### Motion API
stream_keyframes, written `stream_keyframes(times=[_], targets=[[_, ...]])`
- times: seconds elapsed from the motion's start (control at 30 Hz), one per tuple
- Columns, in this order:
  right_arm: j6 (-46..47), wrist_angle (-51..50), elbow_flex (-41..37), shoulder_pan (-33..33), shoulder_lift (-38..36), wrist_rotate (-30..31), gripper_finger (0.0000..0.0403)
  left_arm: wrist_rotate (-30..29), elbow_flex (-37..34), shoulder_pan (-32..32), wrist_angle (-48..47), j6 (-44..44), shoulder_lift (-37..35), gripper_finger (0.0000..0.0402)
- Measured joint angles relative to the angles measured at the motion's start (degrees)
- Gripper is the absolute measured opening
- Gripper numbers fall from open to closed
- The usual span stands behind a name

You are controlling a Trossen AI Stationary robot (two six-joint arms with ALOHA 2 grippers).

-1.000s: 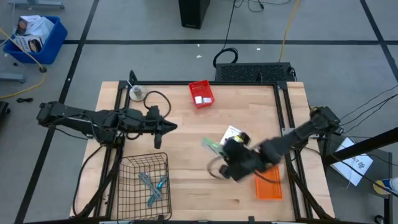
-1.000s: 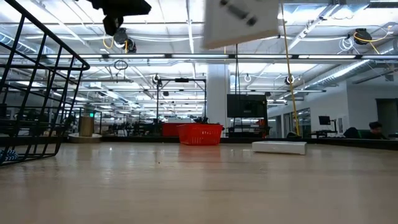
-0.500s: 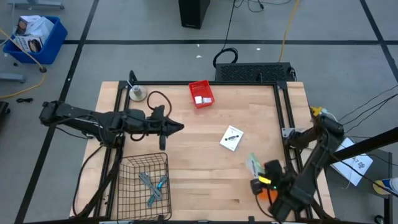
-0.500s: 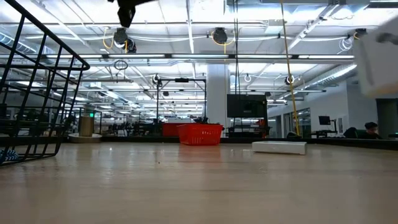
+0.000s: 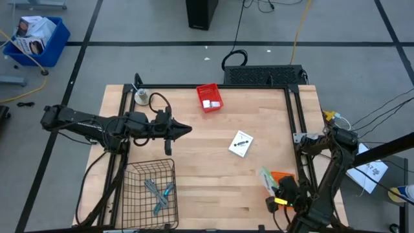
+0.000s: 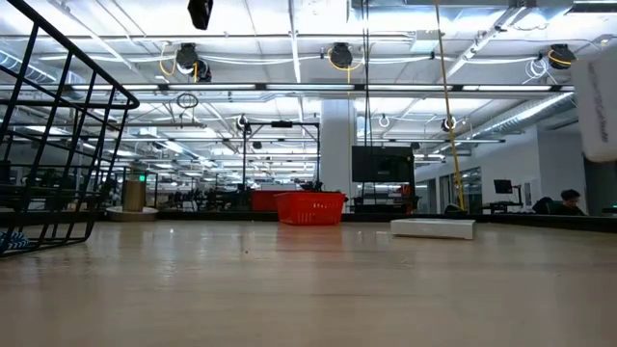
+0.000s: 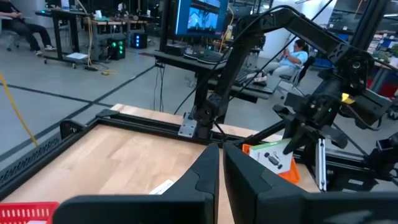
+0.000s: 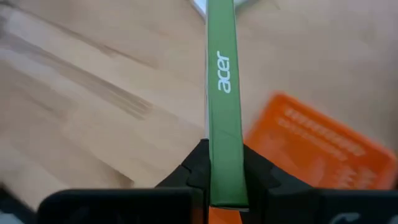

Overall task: Pick and place items into bin
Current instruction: Put the left white card reader box into the orange basket

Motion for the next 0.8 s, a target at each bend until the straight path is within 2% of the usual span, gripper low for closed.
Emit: stream_keyframes(times=[0.07, 0.33, 0.5, 0.6, 0.8], targets=[[-0.1, -0.8, 0.0, 0.6, 0.0, 0.8, 0.0034, 0.0, 0.0, 0.0, 0.2, 0.0, 0.0, 0.0026], [-3.3, -4.0, -1.5, 5.6, -0.3, -6.0, 0.0034, -0.3, 0.0, 0.0, 0.4, -0.2, 0.0, 0.0026], [0.0, -4.3, -1.5, 9.8, -0.9, -8.5, 0.0034, -0.5, 0.0, 0.0, 0.4, -0.3, 0.0, 0.0026], [0.8, -4.0, -1.5, 10.4, -0.8, -14.9, 0.0035, -0.5, 0.0, 0.0, 0.4, -0.3, 0.0, 0.0026], [-1.4, -4.1, -3.7, 10.3, -0.8, -14.0, 0.0034, -0.5, 0.0, 0.0, -0.1, -0.3, 0.9, 0.0026]])
